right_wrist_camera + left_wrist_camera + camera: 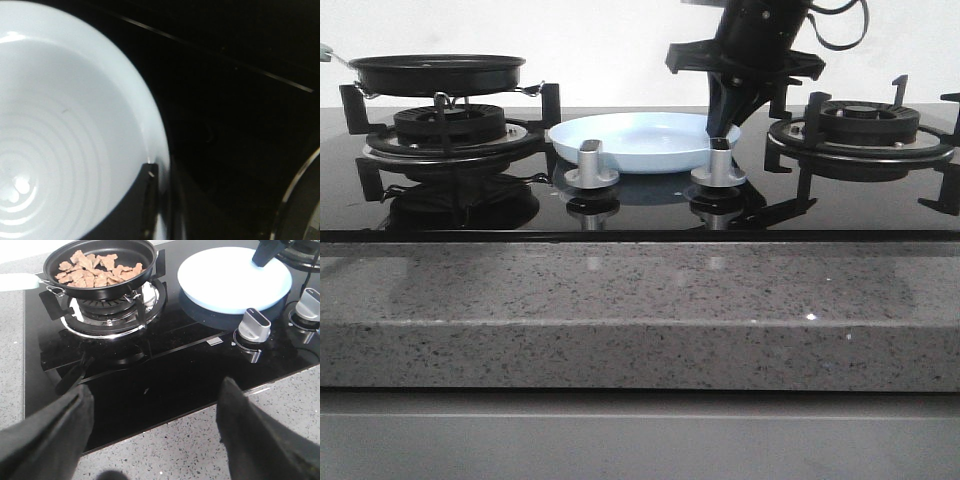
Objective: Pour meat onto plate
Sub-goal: 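Lift the plate with the right gripper and carry it beside the pan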
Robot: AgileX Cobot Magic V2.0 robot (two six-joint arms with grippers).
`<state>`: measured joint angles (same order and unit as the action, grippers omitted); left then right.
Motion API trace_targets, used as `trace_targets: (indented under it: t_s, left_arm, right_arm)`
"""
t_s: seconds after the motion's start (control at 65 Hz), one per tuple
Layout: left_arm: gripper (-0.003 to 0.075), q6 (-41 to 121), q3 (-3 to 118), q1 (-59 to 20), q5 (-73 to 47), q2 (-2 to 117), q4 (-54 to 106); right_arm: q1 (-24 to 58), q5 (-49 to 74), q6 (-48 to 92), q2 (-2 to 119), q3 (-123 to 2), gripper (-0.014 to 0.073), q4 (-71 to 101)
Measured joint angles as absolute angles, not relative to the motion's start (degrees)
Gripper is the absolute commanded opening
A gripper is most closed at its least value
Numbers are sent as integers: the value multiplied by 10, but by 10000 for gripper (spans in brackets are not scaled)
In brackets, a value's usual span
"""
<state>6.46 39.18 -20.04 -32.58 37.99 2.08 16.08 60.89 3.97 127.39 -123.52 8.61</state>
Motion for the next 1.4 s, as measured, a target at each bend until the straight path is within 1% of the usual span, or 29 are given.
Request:
trace_targets:
  t_s: [0.077,0.323,0.569,0.862,0.969,1.215,1.4]
  left_arm:
    - [512,65,392,-200,-326,380,21]
    - [512,65,392,-200,-326,380,21]
    - [512,65,392,-200,-326,380,21]
    - [512,65,392,-200,-326,380,21]
    - [512,65,392,-200,-326,380,21]
    - [512,65,392,-200,-326,380,21]
    - [512,65,392,-200,-326,380,21]
  right_arm:
    - [161,610,35,1274,-1237,-73,89]
    - [153,616,-4,1275,-1238,-67,93]
    - [117,626,-34,1264,-1236,-67,128]
    - [110,641,-29,1180,-1215,-68,153]
    - [112,625,-13,1135,-1167,-68,179]
    - [115,559,54,1002,-981,-68,266]
    - [115,511,82,935,-863,-68,292]
